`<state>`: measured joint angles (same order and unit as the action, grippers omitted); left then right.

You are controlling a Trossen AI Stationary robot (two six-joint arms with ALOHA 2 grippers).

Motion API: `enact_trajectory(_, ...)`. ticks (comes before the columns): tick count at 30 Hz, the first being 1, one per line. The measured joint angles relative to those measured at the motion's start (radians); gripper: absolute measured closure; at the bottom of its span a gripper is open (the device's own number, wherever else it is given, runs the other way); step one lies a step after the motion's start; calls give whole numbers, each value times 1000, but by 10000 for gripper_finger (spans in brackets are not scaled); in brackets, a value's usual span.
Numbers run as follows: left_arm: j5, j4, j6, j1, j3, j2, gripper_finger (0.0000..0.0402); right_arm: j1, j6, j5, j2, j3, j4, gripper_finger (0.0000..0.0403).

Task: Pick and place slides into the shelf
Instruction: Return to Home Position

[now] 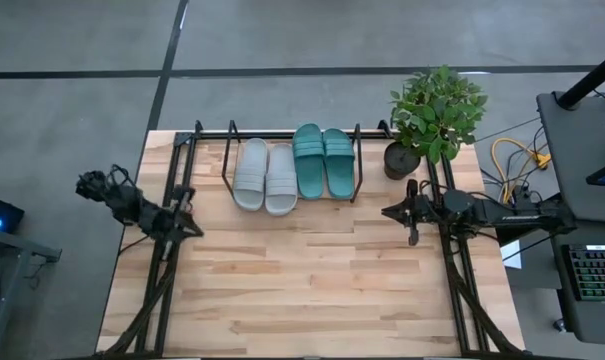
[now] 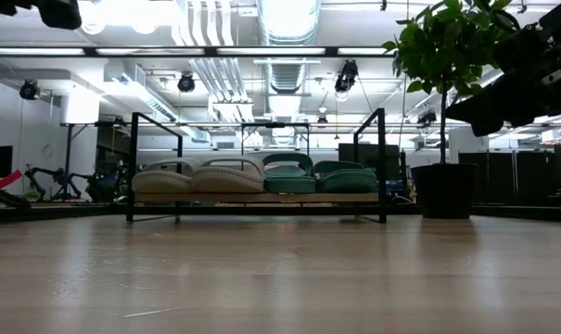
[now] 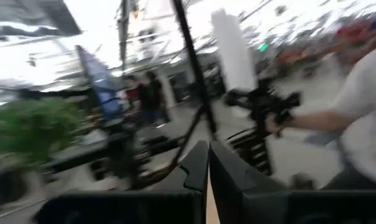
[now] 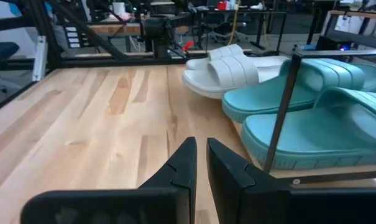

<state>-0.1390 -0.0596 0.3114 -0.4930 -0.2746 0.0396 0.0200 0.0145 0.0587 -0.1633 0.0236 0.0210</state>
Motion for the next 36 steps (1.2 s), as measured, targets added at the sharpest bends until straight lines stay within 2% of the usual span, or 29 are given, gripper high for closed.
enact_trajectory(4,170,34,-122,1,66,3,401,0,0,25,-19,-3,-11,374)
enact_trajectory(5,186,44,-160,0,88,2,401,0,0,25,-22,-4,-12,374)
enact_trajectory(8,191,89,-237,1,166,-9,401,0,1,25,-31,-5,-18,374)
enact_trajectory(12,137,205,-197,17,262,-12,401,0,1,32,-30,-12,-36,374)
enact_trajectory(15,50,232,-151,54,265,-11,401,0,4,32,-30,-14,-39,374)
enact_trajectory(17,28,222,-141,89,262,-12,401,0,4,32,-30,-14,-39,374)
enact_trajectory(21,32,229,-121,168,260,-11,401,0,3,32,-30,-14,-39,374)
enact_trajectory(26,36,226,-131,332,264,-1,401,0,-8,39,-30,-14,-39,374)
enact_trajectory(31,238,198,-193,464,262,-11,401,0,-7,43,-30,-14,-40,374)
enact_trajectory(33,236,183,-191,486,261,-11,401,0,-7,43,-30,-14,-40,374)
enact_trajectory(36,151,165,-199,494,262,-12,401,0,0,43,-30,-14,-40,374)
